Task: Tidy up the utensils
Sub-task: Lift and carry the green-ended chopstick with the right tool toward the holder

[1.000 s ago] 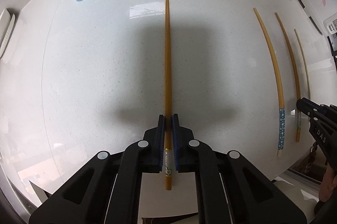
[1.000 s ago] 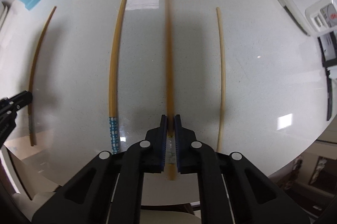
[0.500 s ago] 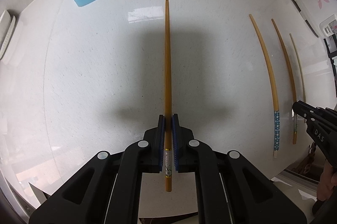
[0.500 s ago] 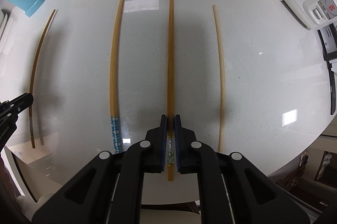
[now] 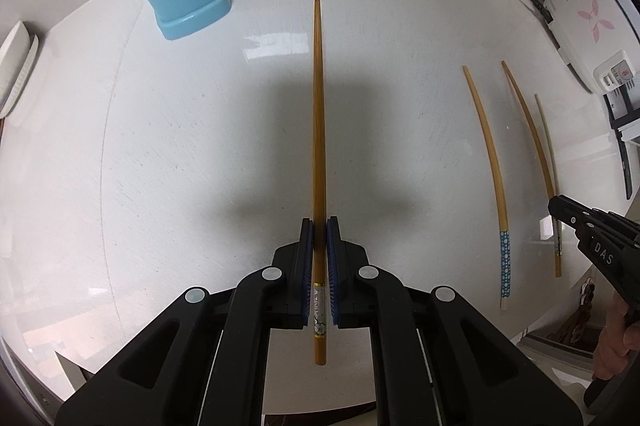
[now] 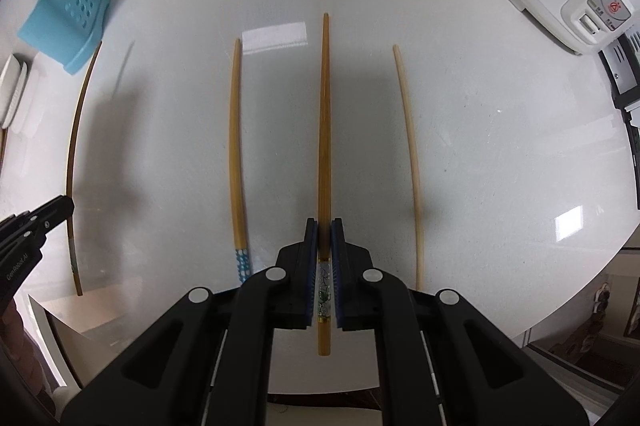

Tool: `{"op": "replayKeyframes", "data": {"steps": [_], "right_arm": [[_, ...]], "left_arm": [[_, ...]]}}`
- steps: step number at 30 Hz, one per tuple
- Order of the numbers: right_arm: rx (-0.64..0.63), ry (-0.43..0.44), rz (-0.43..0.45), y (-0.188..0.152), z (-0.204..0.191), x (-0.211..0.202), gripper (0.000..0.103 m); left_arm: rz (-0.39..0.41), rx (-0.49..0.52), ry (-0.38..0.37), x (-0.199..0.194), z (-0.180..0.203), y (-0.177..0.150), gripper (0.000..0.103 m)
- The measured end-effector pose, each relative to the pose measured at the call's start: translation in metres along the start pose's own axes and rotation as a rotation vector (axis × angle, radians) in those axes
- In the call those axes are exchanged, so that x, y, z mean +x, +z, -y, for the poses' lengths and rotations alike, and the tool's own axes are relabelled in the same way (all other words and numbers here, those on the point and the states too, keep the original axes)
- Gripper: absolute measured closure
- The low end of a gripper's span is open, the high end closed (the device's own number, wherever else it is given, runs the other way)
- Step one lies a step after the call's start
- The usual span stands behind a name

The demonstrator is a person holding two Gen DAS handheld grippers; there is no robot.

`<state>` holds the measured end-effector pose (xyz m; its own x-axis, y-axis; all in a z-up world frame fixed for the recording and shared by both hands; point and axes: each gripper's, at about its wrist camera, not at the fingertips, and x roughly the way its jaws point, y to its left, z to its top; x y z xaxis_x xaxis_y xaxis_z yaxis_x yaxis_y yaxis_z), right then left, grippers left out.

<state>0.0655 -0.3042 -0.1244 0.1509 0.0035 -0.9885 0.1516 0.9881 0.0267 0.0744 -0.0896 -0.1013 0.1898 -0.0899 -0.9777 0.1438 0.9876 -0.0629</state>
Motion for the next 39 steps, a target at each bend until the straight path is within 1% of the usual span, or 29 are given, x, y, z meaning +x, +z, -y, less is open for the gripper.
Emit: {"op": "replayKeyframes", "data": {"steps": [1,4,5,10,14,16,20,27,39], "right_arm": [[0.002,0.003,0.008,-0.001,0.0,-0.002,0.097],[0.012,0.017,0.036,-0.003,0.001,-0.015,0.097],[0.012,0.022,0.044,-0.012,0.009,-0.024,0.097],[0.017,0.046,0.085,-0.006,0.008,-0.04,0.097],[0.007,0.063,0.127,0.008,-0.003,-0.045,0.097],[-0.001,0.071,0.145,0.016,-0.003,-0.045,0.097],[-0.026,0.093,0.194,0.023,-0.013,-0.057,0.097],[-0.076,0.133,0.269,0.036,-0.03,-0.076,0.097],[-0.154,0.205,0.385,0.055,-0.077,-0.111,0.097]], "left_arm": [[0.005,0.0,-0.001,-0.005,0.001,-0.01,0.097],[0.024,-0.003,-0.009,-0.012,-0.003,-0.008,0.097],[0.03,-0.003,-0.01,-0.013,-0.006,-0.007,0.097],[0.065,-0.004,-0.019,-0.03,-0.012,-0.008,0.097],[0.101,-0.009,-0.021,-0.044,-0.018,-0.006,0.097],[0.117,-0.015,-0.021,-0.047,-0.015,0.0,0.097],[0.154,-0.027,-0.022,-0.057,-0.016,0.007,0.097],[0.228,-0.058,-0.017,-0.08,-0.03,0.014,0.097],[0.328,-0.102,0.005,-0.114,-0.058,0.029,0.097]]}}
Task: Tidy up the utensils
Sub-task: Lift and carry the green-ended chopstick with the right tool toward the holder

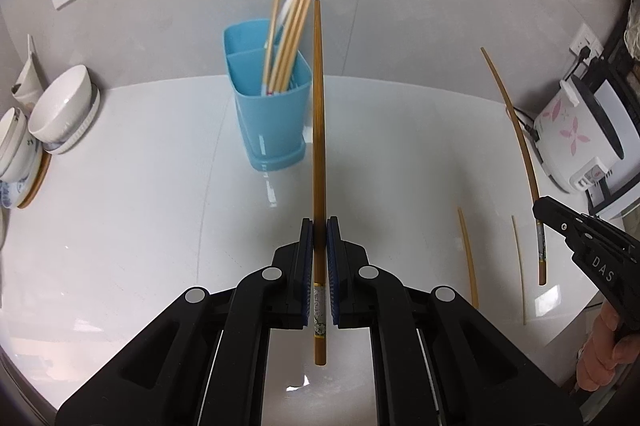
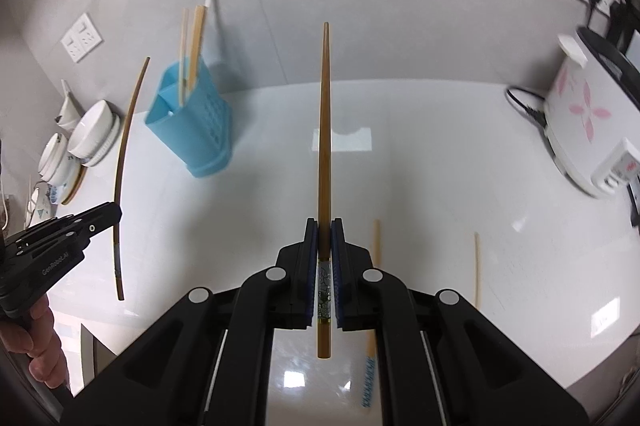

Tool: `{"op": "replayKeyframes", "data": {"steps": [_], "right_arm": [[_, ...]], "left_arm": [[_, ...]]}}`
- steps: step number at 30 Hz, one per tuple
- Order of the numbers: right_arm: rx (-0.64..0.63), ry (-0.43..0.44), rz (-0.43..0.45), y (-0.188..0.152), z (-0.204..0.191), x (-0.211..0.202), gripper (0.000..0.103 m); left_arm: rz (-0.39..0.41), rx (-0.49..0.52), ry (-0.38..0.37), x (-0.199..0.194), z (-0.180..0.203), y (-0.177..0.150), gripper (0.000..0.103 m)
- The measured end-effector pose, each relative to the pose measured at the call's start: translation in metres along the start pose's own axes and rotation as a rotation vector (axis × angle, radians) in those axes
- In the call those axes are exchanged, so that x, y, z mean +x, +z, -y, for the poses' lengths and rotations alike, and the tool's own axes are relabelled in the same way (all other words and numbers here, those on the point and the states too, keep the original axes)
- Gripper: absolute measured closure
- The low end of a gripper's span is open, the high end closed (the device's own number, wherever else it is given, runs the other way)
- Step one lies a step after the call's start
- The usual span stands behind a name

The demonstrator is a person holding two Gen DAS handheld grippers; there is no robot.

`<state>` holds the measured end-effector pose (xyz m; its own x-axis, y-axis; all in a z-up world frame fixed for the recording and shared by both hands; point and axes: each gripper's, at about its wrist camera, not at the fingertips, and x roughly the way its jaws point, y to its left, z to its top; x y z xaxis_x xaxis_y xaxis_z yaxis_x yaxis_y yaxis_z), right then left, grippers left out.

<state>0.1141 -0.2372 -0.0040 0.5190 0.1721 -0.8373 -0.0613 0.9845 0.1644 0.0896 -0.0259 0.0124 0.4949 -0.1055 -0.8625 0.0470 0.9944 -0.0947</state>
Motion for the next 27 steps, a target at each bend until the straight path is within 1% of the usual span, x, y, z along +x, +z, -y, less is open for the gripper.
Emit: {"op": "replayKeyframes", "data": {"steps": [16,27], "right_arm": [[-0.086,0.079,0.11,0.045,-0.064,-0.004,0.097],[-0.109,0.118,0.172,0.072,-0.096,-0.002,0.097]], "left_arm": [[0.124,-0.044,0.015,-0.025,-0.03,0.031,0.097],[0.203,-0.073,0.012,-0.032,-0.048,0.051,0.097]]}}
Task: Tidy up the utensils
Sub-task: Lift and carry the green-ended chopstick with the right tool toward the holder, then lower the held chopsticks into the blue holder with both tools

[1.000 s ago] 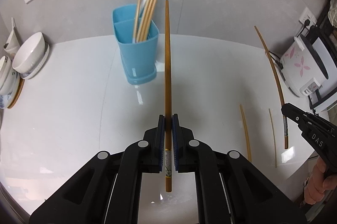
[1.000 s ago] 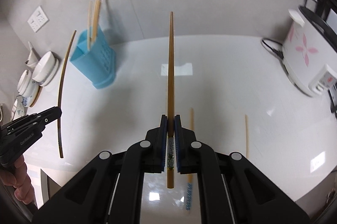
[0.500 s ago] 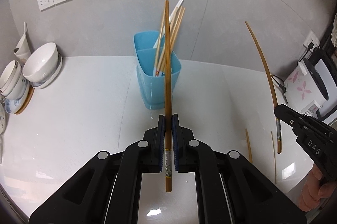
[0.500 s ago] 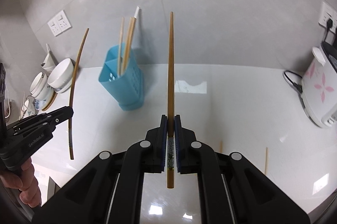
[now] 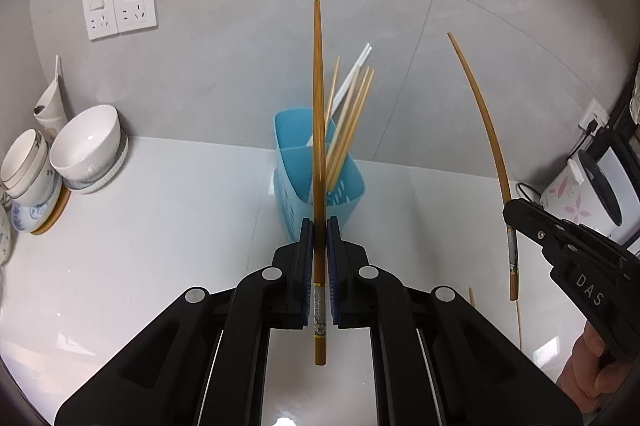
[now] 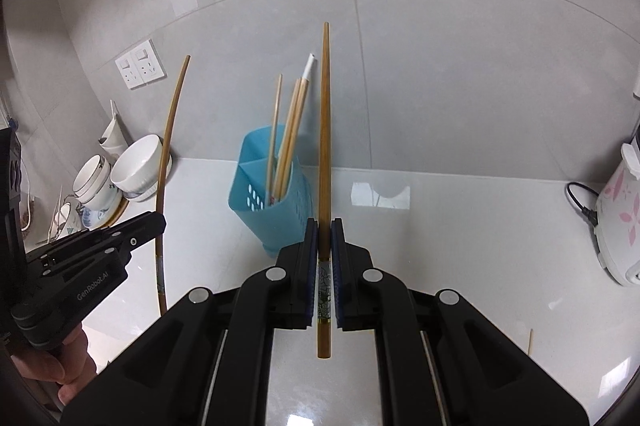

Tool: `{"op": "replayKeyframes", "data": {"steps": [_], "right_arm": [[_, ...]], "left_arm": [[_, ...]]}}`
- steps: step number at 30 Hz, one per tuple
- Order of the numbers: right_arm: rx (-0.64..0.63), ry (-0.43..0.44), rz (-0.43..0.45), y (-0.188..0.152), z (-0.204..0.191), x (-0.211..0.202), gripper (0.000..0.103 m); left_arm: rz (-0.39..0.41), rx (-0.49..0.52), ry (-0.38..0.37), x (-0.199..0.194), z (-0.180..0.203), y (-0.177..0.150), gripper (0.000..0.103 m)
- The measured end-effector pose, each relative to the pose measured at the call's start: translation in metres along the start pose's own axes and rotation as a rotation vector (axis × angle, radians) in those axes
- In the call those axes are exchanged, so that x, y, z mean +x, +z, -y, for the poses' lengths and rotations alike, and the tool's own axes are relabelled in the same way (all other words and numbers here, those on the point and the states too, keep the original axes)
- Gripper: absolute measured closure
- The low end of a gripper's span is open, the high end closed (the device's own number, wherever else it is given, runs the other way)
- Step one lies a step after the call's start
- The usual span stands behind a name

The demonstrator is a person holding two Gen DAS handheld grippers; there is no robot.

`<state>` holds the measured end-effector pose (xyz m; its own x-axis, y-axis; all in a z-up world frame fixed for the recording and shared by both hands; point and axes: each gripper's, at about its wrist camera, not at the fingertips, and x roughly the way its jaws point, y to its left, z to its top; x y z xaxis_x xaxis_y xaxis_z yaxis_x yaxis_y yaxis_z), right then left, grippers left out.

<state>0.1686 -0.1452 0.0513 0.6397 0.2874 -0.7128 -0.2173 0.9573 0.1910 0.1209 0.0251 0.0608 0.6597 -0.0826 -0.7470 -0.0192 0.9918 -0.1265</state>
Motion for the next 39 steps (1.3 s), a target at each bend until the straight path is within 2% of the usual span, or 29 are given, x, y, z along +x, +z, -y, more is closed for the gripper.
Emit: {"op": "replayKeyframes", "data": {"steps": [12,17,27,33,39], "right_arm": [[0.011,0.025,0.012,0.017,-0.008,0.022,0.097],[0.019,0.028,0.014,0.023,-0.007,0.03,0.097],[0.038,0.029,0.0,0.03,0.002,0.051,0.097],[0.037,0.031,-0.011,0.03,0.003,0.061,0.097],[0.054,0.034,-0.031,0.026,0.013,0.071,0.097]], "left_arm": [[0.119,0.008,-0.023,0.015,-0.009,0.023,0.097],[0.189,0.021,-0.068,0.028,-0.009,0.038,0.097],[0.242,0.062,-0.124,0.069,-0.005,0.055,0.097],[0.284,0.112,-0.127,0.088,0.002,0.054,0.097],[0.287,0.152,-0.114,0.111,0.006,0.052,0.097]]}}
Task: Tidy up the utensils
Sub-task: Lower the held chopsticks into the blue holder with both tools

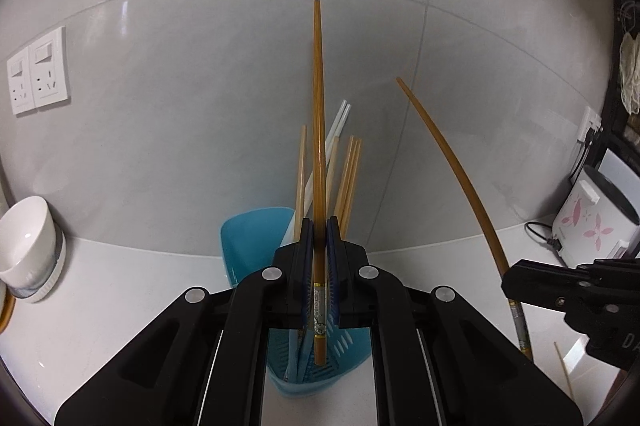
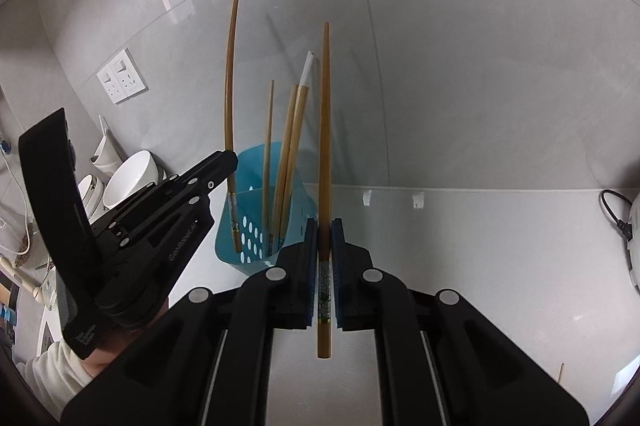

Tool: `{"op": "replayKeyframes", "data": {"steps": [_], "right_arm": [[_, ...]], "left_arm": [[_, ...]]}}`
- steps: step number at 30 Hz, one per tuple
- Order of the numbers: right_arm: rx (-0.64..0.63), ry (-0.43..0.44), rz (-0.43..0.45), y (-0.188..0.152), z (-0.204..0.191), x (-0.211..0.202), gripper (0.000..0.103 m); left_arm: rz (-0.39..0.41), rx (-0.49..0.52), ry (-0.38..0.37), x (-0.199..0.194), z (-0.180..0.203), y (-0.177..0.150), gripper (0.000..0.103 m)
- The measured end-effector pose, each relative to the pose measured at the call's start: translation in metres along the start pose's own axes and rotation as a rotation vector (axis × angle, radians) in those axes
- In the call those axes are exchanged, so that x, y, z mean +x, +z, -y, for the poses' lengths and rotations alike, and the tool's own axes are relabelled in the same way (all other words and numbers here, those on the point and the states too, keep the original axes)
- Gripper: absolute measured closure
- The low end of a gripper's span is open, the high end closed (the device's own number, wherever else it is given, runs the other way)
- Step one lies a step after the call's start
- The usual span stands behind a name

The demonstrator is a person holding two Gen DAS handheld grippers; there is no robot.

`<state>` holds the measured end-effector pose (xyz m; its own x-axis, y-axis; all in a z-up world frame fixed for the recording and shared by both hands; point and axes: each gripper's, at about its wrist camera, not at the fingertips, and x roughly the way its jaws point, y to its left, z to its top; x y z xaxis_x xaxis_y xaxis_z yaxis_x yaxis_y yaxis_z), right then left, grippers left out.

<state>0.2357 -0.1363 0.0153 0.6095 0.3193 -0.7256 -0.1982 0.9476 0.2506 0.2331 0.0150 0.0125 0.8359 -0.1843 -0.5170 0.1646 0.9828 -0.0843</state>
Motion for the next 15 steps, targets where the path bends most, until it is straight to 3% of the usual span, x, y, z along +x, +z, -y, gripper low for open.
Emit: {"op": "replayKeyframes", "data": {"steps": [15], "right_arm": [[0.029,0.001,-0.029,-0.002,0.011,0.013,0.097]], "left_arm": [[-0.081,0.053,0.024,0.041,0.009,-0.019,0.097]]}}
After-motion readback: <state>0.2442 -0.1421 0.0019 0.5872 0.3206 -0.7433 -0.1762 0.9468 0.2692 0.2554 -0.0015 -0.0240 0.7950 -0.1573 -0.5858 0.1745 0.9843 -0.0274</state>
